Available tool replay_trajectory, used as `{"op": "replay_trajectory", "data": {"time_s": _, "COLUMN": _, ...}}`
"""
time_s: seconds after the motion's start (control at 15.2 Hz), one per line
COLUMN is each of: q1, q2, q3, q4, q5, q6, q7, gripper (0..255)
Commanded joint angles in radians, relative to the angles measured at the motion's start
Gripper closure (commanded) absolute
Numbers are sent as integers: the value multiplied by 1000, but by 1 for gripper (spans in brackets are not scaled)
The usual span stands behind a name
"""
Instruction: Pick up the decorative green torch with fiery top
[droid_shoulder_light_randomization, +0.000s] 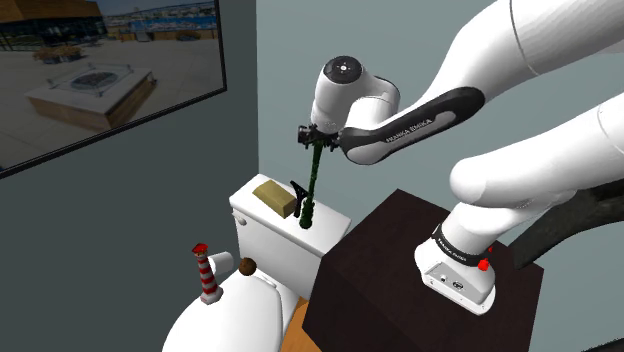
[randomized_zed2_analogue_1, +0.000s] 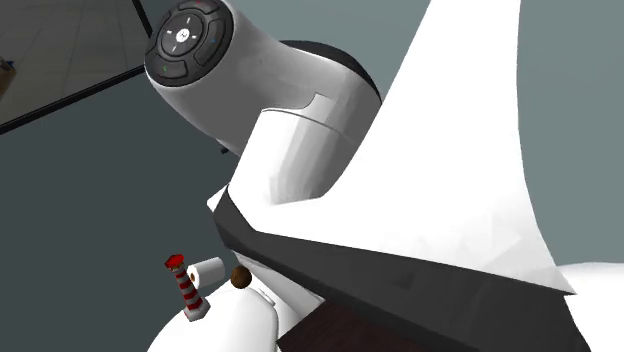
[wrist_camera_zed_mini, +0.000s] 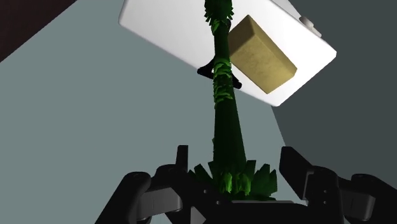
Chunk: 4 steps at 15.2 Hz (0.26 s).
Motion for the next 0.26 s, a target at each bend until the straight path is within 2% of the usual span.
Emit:
{"op": "replay_trajectory", "data": {"time_s": 0.0, "q1": 40, "q2": -17, "q3": -44, "q4": 6, "q5": 23, "q6": -28, "q7": -31, "gripper": 255}}
{"op": "replay_trajectory", "data": {"time_s": 0.07, "q1": 57, "q2": -26, "q3": -62, "q4": 10, "q5": 33, "q6": -42, "q7": -44, "gripper": 255}}
{"op": "replay_trajectory", "data": {"time_s": 0.2, "q1": 59, "q2": -27, "q3": -64, "q4": 11, "q5": 34, "q6": -44, "q7": -46, "gripper": 255}}
